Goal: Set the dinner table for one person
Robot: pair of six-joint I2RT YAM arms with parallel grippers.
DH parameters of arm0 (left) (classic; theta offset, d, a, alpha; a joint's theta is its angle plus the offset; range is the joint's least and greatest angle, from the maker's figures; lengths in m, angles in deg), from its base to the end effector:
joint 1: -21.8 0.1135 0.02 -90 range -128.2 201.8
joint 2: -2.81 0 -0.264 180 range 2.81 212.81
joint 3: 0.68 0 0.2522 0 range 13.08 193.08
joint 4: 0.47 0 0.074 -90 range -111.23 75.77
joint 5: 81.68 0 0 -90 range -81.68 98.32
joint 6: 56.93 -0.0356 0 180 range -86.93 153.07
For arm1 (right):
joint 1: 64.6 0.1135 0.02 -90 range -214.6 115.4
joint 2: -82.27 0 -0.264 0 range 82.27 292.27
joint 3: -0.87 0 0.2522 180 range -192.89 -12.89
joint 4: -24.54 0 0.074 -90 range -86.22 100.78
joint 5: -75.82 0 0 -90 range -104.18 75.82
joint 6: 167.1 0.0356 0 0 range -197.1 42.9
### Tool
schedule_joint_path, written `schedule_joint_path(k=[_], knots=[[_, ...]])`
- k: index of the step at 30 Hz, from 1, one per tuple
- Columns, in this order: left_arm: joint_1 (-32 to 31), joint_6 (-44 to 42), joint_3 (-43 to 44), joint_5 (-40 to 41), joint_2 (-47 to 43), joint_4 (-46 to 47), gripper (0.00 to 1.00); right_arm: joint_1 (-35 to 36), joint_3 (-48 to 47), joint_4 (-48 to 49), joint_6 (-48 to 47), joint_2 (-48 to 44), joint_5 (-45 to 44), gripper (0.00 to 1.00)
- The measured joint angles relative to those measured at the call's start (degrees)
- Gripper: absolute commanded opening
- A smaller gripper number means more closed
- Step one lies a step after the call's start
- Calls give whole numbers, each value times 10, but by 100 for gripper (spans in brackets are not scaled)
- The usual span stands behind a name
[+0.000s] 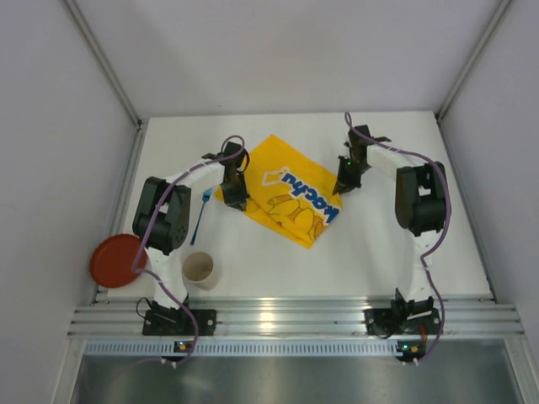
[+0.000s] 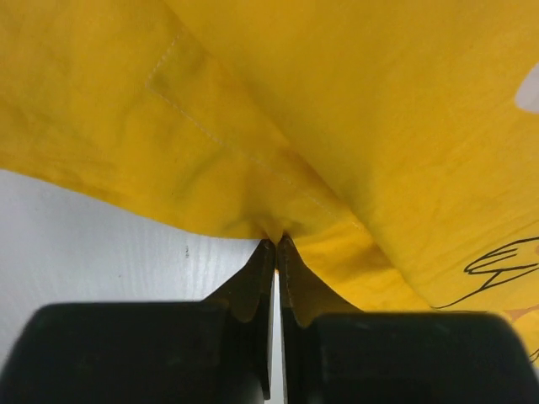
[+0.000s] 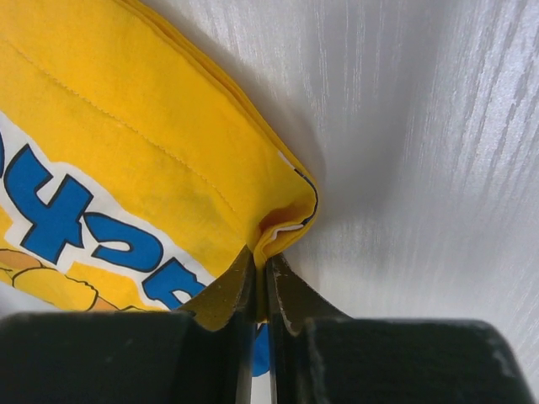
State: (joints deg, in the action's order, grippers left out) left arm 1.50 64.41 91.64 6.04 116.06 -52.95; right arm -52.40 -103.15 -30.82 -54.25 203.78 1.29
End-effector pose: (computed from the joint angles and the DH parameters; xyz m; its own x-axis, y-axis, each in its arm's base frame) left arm 0.3663 -0.1370 0.1610 -0.9535 -0.2014 -0.2240 -0.1623 0.9700 -0.1811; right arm 0.4187 0.1002 0.1593 -0.9696 0.1733 -0.1728 0.1041 0.9312 0.3494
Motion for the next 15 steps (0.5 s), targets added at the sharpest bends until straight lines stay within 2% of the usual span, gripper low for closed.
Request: schedule_joint_path(k=[2,15], knots=[[0,-2,9,-4,7,-1,0,0,2,0,-2,0,2,0],[0,-32,45,-18,30,-8,0,-26,34,-1,2,-20,11,0]])
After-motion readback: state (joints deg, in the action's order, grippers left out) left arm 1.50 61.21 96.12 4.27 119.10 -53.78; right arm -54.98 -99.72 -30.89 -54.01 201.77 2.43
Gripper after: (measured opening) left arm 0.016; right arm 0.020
